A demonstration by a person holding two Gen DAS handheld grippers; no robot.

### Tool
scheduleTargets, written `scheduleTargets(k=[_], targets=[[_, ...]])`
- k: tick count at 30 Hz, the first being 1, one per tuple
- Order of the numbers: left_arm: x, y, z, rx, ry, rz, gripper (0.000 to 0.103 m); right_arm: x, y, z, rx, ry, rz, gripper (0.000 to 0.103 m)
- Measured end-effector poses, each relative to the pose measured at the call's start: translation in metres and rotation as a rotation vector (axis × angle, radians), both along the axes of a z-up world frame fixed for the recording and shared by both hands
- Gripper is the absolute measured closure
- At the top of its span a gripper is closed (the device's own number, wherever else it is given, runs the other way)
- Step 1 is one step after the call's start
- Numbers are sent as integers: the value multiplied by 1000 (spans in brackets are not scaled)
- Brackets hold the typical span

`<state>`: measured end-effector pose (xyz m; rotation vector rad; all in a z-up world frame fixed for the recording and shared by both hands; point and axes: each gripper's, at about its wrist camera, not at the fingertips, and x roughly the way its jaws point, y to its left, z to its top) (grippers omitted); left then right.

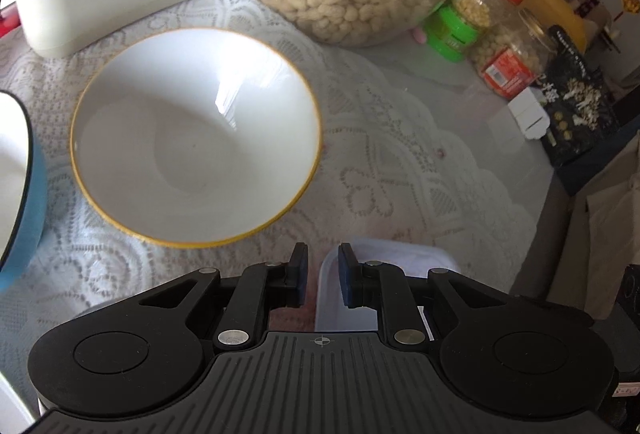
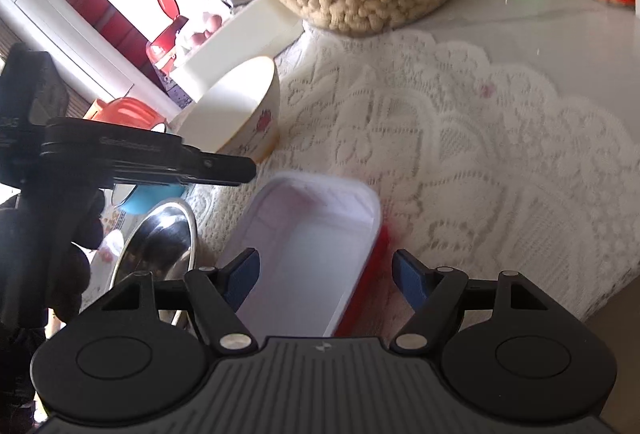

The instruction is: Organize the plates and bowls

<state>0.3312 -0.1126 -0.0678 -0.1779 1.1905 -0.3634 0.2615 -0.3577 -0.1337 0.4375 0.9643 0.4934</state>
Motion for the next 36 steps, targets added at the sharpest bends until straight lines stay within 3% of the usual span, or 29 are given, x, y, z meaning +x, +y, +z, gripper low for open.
scheduleTargets(k=[4, 6, 8, 11, 14, 18, 22, 28, 32, 36], targets=[[2, -7, -16, -15, 51, -10, 84, -1, 1, -6, 33, 32, 27, 28], [3, -14, -20, -30, 57, -19, 69, 0, 2, -5, 26, 26, 28, 28], [6, -21, -19, -34, 39, -28, 66, 0, 2, 0, -4, 2, 20, 29], [19, -28, -14, -87, 4, -12, 66, 5, 3, 14, -100, -93, 4, 28], [33, -33, -11, -197, -19, 5, 68, 19, -8, 27, -180, -192, -36, 28], [25, -29, -3, -262, -56, 14, 68, 32, -18, 31, -315, -221, -181, 26], [-11, 3, 19, -293, -139, 36, 68, 22, -22, 30, -286, -194, -198, 21], [-77, 91, 47, -190, -278, 269, 68, 8, 6, 42, -219, -220, -143, 18], [-113, 133, 48, -166, -290, 371, 68, 2, 53, 49, -162, -235, -13, 11], [-131, 150, 33, -112, -265, 416, 68, 1, 102, 29, -164, -154, 111, 11]])
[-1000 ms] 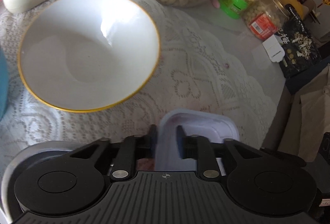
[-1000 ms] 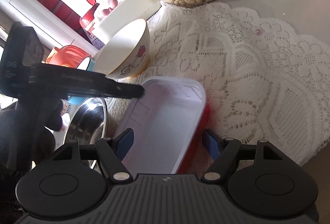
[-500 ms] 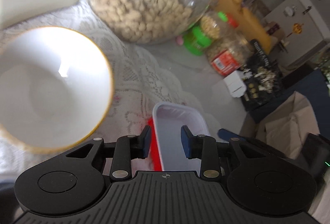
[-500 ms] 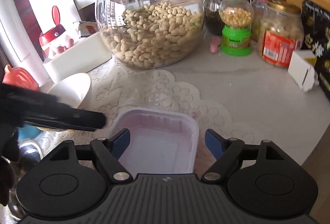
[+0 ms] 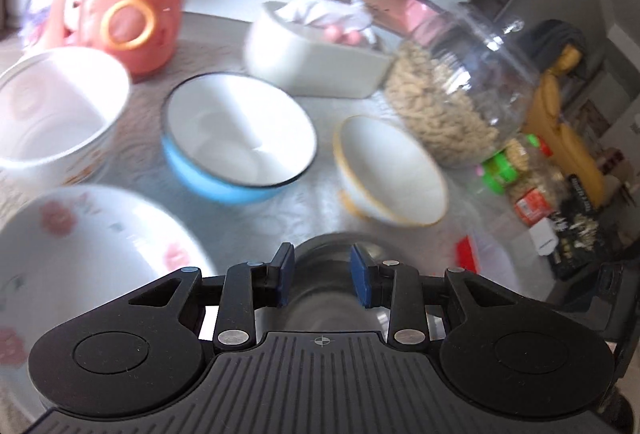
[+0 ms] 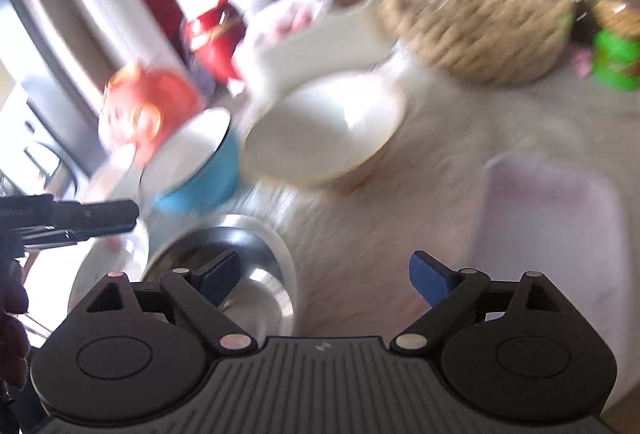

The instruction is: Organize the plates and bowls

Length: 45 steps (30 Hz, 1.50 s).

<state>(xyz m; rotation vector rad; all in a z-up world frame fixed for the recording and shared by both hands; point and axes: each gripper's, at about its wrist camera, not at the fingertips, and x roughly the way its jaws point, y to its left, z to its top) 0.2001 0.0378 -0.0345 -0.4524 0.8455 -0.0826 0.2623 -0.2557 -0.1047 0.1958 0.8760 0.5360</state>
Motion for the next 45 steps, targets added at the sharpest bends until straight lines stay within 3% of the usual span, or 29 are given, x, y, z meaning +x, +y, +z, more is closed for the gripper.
scheduleTargets(k=[3, 7, 11, 23, 25, 26, 28, 31, 33, 38, 41, 45], targets=[[-6, 10, -17, 9, 26, 14, 68, 0, 18, -17, -5, 79, 0, 11], [-10, 20, -30, -48, 29, -2, 68, 0, 25, -35, -2, 201, -28, 9], [-8, 23, -37, -87, 31, -6, 69, -2, 29, -37, -10, 208, -25, 3], [-19, 17, -50, -103, 71, -30, 77, -9, 44, -34, -72, 142, -12, 0], [-23, 14, -51, -129, 88, -55, 78, -13, 52, -34, -147, 113, 64, 1], [-26, 12, -52, -146, 97, -79, 79, -17, 54, -32, -174, 102, 75, 7], [-35, 5, -52, -147, 118, -125, 79, -27, 51, -26, -176, 71, 87, 13], [-48, -6, -54, -137, 143, -199, 82, -47, 42, -14, -183, -7, 89, 13], [-55, -13, -57, -141, 159, -228, 82, -58, 36, -10, -176, -11, 113, 15], [-50, -18, -61, -111, 142, -175, 80, -77, 35, -10, -238, -29, 168, 30], [-42, -24, -64, -76, 128, -133, 79, -72, 36, -8, -252, -81, 114, 30], [-40, -25, -72, -95, 150, -116, 79, -58, 42, -14, -226, -61, 69, 31]])
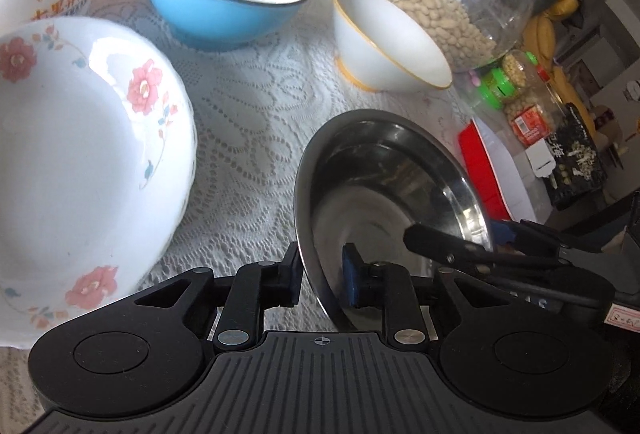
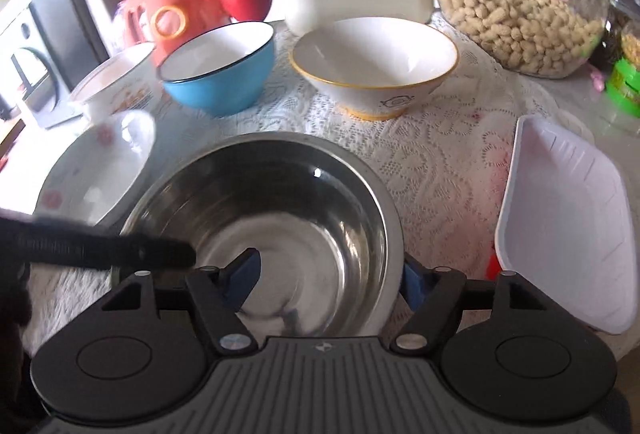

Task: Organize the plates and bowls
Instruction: 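Grasp the rim of the steel bowl with the left gripper, then carry the steel bowl toward the white printed bowl and release it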

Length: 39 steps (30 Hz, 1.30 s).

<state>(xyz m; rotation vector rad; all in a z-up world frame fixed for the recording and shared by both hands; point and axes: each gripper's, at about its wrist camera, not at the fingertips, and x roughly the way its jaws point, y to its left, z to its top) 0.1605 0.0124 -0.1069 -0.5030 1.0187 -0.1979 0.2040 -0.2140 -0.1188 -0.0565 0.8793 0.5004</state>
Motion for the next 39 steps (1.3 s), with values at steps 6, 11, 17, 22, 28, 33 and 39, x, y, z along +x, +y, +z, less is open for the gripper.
scheduleTargets(k=[6, 11, 17, 22, 28, 33, 39], targets=[[-15, 27, 17, -28, -53, 46, 80, -1, 8, 19, 76, -5, -35, 32], [-53, 80, 63, 90, -198, 236, 80, -5, 65, 60, 116, -135, 104, 32], [-80, 137, 53, 189, -164, 454, 80, -1, 164, 44, 105, -122, 304, 34], [-79, 152, 36, 207, -115, 485, 81, 0, 202, 21, 26, -103, 326, 36], [-82, 162, 35, 234, -129, 516, 82, 0, 196, 30, 4, -168, 308, 36], [-81, 163, 37, 280, -105, 552, 70, 19, 183, 21, 22, -118, 222, 36], [-76, 171, 27, 177, -27, 556, 69, 32, 175, -4, 104, 62, 206, 36]])
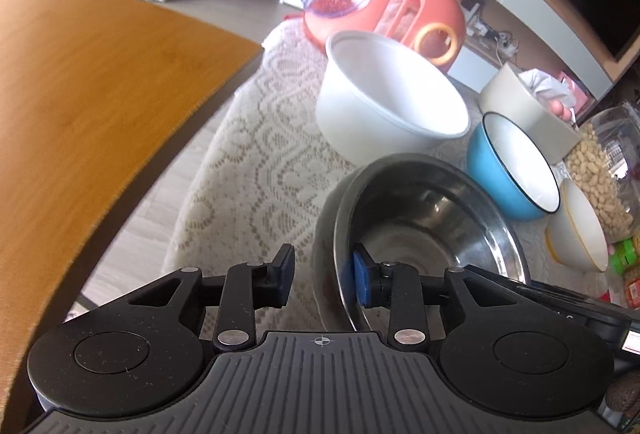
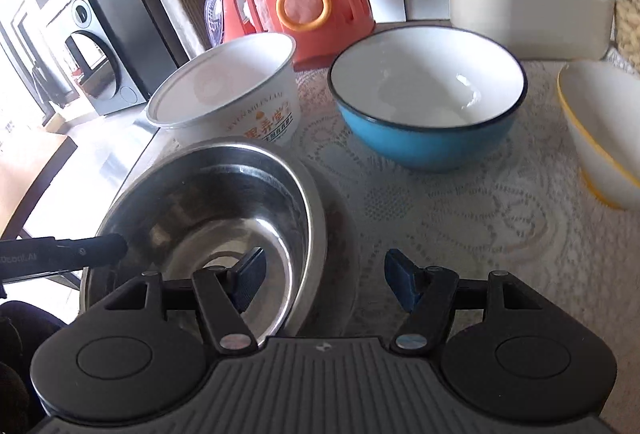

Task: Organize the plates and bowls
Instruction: 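Carry the steel bowl toward the white printed bowl and release it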

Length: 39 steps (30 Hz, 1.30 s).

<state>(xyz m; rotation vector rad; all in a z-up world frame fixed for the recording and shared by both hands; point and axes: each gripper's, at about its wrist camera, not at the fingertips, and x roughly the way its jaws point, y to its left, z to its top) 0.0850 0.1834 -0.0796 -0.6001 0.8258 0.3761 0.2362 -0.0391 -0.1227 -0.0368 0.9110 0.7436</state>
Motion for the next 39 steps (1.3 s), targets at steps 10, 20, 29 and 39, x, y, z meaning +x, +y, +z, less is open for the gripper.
scheduleTargets(k=[10, 20, 29, 39], targets=[[2, -8, -9, -35, 35, -14, 71, -3, 19, -7, -5, 36, 25, 36], [-20, -14, 11, 105, 130, 24, 70, -48, 16, 3, 16, 84, 141, 36], [-18, -15, 1, 96, 179, 34, 75, -56, 8, -3, 32, 121, 171, 40], [-12, -16, 1, 141, 211, 36, 72, -43, 19, 10, 14, 49, 91, 38]])
